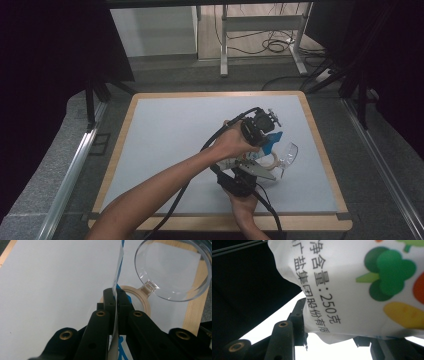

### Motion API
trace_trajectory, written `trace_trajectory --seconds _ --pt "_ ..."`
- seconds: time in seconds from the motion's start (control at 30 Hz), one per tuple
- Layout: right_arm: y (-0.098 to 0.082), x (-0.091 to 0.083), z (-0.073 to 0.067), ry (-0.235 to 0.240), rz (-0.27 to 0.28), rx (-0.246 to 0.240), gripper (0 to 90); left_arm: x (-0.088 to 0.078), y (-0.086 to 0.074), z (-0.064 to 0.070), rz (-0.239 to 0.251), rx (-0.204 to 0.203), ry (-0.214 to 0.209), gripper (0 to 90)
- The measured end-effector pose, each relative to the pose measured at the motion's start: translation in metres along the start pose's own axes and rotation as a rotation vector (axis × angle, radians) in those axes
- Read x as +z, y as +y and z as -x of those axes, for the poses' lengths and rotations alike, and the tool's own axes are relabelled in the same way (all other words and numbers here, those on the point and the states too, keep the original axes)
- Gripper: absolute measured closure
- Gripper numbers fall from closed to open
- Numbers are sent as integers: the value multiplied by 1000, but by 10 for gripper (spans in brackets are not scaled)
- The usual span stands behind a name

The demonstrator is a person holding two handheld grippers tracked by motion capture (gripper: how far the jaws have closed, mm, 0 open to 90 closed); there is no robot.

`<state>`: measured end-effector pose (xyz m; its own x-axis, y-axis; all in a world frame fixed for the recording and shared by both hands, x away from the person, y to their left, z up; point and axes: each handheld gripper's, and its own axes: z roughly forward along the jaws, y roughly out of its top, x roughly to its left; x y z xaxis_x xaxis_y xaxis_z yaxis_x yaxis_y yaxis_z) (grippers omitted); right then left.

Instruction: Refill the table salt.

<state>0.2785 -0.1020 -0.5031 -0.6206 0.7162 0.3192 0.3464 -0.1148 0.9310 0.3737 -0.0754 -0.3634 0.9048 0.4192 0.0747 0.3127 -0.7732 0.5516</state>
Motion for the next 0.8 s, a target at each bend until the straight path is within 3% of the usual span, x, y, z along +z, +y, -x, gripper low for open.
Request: trace_trajectory --seconds 0.37,0.8 --pt "5 -3 -1 4 0 19 547 1 4 3 -13 5 4 900" --pt "4 0 -1 4 -8 8 547 2 2 2 -14 7 2 900"
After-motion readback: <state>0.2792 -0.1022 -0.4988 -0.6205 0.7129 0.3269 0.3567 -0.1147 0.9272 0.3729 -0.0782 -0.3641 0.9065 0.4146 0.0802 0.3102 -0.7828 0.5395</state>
